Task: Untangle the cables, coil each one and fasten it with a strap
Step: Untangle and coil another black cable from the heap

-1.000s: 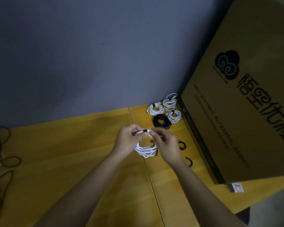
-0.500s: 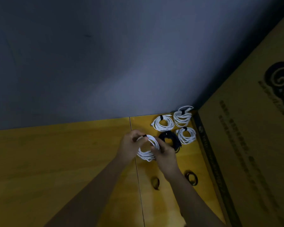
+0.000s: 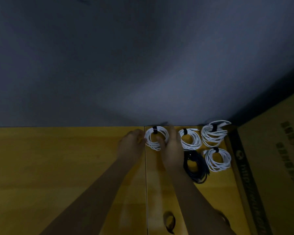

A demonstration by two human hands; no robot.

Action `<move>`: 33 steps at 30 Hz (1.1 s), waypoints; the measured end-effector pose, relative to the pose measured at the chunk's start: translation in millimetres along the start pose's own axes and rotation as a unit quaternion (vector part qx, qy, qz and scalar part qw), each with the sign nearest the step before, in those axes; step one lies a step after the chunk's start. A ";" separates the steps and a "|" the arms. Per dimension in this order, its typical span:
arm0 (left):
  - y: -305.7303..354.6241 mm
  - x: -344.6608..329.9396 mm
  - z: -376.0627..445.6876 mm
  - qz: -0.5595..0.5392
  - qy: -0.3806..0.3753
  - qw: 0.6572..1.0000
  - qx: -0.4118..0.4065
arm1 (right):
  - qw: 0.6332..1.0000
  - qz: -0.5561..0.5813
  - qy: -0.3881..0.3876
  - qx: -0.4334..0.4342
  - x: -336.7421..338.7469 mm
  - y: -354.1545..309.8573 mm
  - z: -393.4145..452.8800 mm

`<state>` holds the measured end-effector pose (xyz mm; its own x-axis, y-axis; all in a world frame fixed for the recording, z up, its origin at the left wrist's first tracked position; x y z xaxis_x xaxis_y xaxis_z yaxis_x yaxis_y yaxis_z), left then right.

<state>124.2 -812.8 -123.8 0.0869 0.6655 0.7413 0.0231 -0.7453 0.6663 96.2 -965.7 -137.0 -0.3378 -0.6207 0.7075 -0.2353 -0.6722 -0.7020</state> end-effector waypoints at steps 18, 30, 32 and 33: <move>-14.4 32.8 -8.0 -0.011 0.055 0.998 0.013 | 0.996 -0.081 0.019 0.016 -1.5 -1.7 -8.7; -125.4 224.5 -101.2 0.286 0.063 0.956 0.028 | 0.981 -0.098 -0.084 0.143 -23.4 -146.4 -110.3; -158.7 274.5 -122.1 0.293 0.079 0.952 0.047 | 0.976 -0.101 -0.109 0.158 -47.0 -191.1 -138.4; -175.7 300.1 -132.0 0.296 0.086 0.950 0.057 | 0.974 -0.099 -0.116 0.167 -60.6 -215.5 -154.0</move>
<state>14.8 -476.8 -7.9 -0.0456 0.1185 0.9919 0.1287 -0.9840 0.1235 27.0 -721.1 -41.0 -0.0911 -0.5146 0.8526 0.0483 -0.8574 -0.5123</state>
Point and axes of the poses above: each hand's wrist, its own z-axis towards the middle knuckle, its own x-axis out of the back of the hand, y = z × x, the point moved 6 cm from there along z, towards the middle knuckle, and after that the axes turned 7 degrees about y, right-handed, at the moved point
